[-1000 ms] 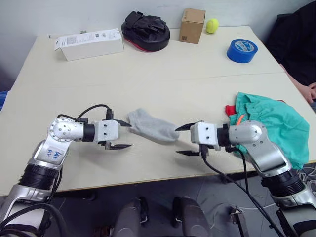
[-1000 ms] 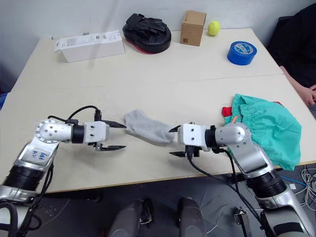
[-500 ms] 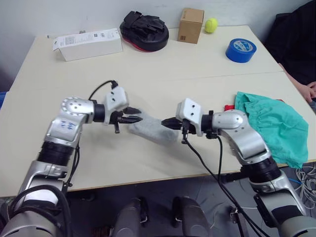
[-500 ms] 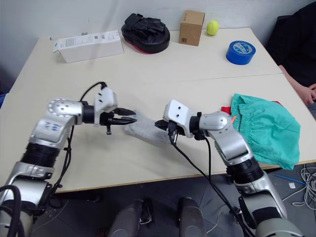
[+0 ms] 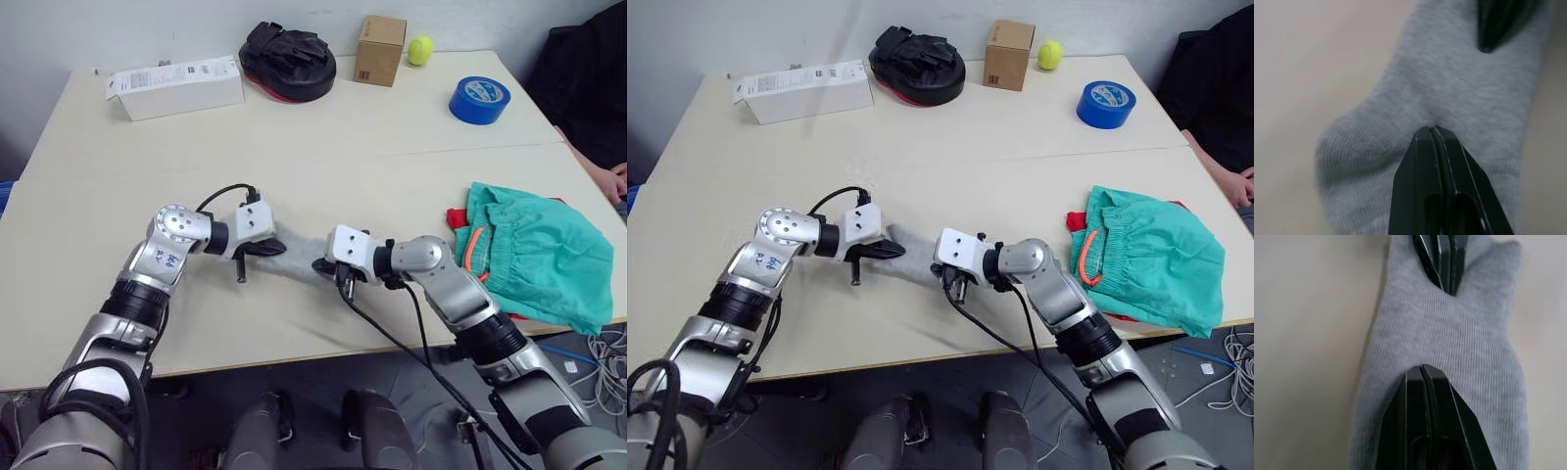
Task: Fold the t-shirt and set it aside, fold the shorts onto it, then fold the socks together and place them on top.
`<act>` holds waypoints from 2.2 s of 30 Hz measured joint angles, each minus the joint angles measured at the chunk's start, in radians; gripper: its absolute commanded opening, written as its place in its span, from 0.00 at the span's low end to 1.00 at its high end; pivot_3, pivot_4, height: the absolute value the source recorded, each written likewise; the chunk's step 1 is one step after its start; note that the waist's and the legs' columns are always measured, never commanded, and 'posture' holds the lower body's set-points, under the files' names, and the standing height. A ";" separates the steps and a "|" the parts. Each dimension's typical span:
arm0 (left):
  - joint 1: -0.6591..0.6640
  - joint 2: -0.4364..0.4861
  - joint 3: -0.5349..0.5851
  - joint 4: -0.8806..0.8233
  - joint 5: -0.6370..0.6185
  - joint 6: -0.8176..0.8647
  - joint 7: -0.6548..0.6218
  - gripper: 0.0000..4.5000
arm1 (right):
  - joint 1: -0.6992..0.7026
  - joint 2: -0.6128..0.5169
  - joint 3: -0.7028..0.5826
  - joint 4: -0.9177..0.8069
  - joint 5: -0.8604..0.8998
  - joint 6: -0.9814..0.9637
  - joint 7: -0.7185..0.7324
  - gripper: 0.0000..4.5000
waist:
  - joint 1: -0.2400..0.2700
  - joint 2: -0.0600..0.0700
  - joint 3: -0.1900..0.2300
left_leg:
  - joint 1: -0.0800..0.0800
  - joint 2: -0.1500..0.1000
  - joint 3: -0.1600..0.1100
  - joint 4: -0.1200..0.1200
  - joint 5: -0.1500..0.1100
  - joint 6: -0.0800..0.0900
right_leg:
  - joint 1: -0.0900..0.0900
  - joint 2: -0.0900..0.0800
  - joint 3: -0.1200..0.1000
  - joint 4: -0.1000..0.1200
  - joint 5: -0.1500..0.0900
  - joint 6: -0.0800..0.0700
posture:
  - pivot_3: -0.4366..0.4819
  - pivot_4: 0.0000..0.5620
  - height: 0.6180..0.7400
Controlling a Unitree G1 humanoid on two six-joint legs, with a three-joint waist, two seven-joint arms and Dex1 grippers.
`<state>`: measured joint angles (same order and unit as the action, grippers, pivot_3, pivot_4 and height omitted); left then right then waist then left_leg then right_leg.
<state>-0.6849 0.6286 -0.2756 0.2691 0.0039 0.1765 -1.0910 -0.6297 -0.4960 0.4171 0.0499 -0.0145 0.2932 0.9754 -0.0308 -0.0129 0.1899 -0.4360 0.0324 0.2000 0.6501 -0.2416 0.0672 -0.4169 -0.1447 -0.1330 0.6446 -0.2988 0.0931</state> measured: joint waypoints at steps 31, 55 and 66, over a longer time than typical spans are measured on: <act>0.109 -0.028 0.027 -0.202 0.000 0.194 0.134 0.01 | -0.053 0.079 -0.014 0.085 -0.037 0.054 -0.114 0.00 | 0.003 -0.002 -0.001 | 0.008 0.001 -0.001 -0.003 -0.005 -0.008 | 0.005 -0.005 0.004 -0.001 -0.001 -0.002 | 0.48 0.27 1.00; -0.011 -0.091 -0.045 -0.153 -0.077 0.256 0.075 0.01 | 0.250 -0.091 -0.351 -0.429 0.295 0.408 -0.130 0.00 | 0.003 -0.002 -0.001 | 0.001 0.003 -0.001 -0.003 -0.003 -0.004 | 0.003 -0.002 0.001 -0.007 -0.002 -0.004 | 0.48 0.27 1.00; -0.048 -0.141 -0.094 0.023 0.005 0.025 0.095 0.00 | 0.382 -0.015 -0.395 -0.539 0.421 0.670 -0.295 0.19 | 0.009 -0.003 -0.002 | 0.001 0.004 -0.003 -0.003 -0.005 -0.006 | 0.006 -0.004 0.000 -0.013 -0.001 -0.004 | 0.48 0.27 1.00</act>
<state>-0.7325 0.4872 -0.3691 0.2921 0.0088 0.2011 -0.9956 -0.2472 -0.5105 0.0221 -0.4896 0.4061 0.9627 0.6809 -0.0217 -0.0162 0.1879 -0.4351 0.0362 0.1973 0.6475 -0.2470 0.0608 -0.4113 -0.1484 -0.1326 0.6314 -0.2996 0.0893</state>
